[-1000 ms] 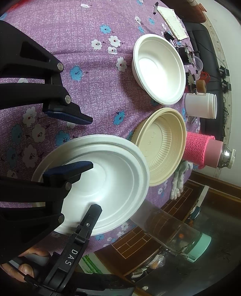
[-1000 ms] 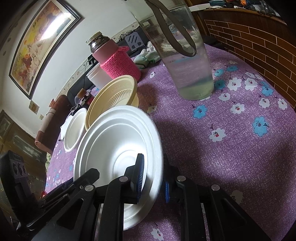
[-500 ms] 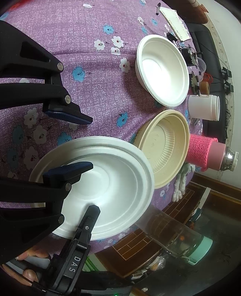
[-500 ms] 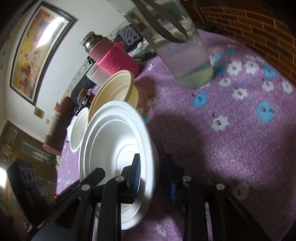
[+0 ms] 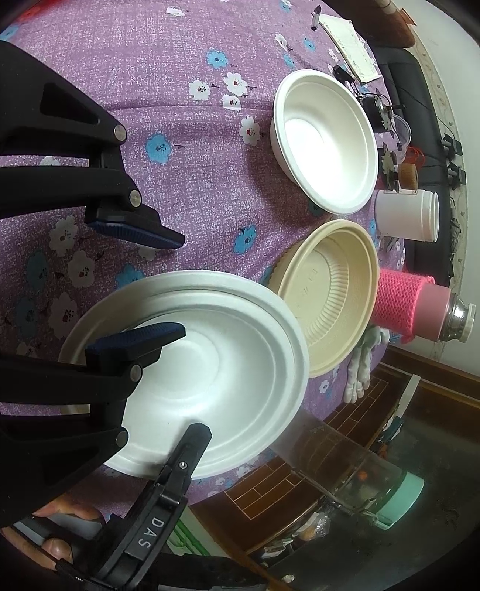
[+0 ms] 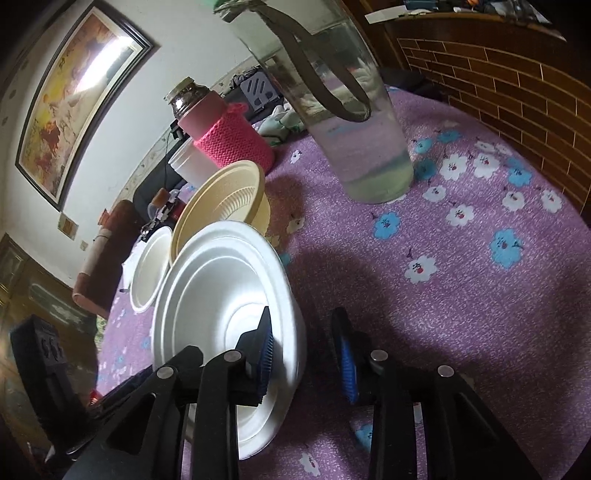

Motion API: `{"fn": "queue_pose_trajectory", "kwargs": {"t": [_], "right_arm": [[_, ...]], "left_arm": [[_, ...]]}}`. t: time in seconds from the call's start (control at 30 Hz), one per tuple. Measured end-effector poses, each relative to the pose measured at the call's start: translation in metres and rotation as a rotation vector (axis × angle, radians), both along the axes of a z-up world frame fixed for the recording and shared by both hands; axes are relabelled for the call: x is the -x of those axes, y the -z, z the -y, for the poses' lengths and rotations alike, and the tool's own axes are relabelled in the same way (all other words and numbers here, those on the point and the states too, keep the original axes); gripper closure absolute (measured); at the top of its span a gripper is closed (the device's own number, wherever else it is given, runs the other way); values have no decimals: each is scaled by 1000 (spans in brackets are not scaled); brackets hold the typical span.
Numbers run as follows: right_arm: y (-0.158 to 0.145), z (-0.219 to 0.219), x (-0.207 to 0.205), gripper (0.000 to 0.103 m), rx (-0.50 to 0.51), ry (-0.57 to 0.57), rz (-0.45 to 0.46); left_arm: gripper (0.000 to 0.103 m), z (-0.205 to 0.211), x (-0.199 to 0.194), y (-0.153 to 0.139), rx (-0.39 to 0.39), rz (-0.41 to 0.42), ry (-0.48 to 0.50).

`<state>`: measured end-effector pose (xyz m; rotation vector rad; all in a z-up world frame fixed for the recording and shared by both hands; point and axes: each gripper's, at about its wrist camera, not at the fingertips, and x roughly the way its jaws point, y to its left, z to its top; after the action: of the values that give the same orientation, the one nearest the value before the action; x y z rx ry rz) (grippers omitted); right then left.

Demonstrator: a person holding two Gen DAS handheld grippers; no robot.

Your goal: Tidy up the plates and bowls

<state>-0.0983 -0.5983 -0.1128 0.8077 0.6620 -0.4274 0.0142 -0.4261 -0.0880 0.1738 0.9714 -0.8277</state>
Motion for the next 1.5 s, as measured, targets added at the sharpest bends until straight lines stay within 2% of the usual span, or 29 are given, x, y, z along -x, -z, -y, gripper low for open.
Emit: {"fn": "queue_pose_trajectory", "kwargs": {"t": [0.07, 0.13, 0.2, 0.97, 1.37, 1.5], "right_arm": [[-1, -1, 0, 77, 9, -1, -7], [-1, -3, -3, 86, 18, -8, -10], [-3, -6, -4, 89, 37, -13, -20], [-5, -10, -2, 89, 43, -12, 13], [-2, -20, -6, 89, -22, -29, 65], [5, -22, -7, 88, -133, -56, 113]], "left_arm": [[63, -1, 0, -1, 10, -7, 6], [63, 0, 2, -2, 13, 0, 10], [63, 0, 3, -2, 11, 4, 10], [63, -5, 3, 0, 10, -23, -5], [65, -28, -2, -4, 63, -69, -55], [65, -49, -4, -9, 101, -100, -90]]}}
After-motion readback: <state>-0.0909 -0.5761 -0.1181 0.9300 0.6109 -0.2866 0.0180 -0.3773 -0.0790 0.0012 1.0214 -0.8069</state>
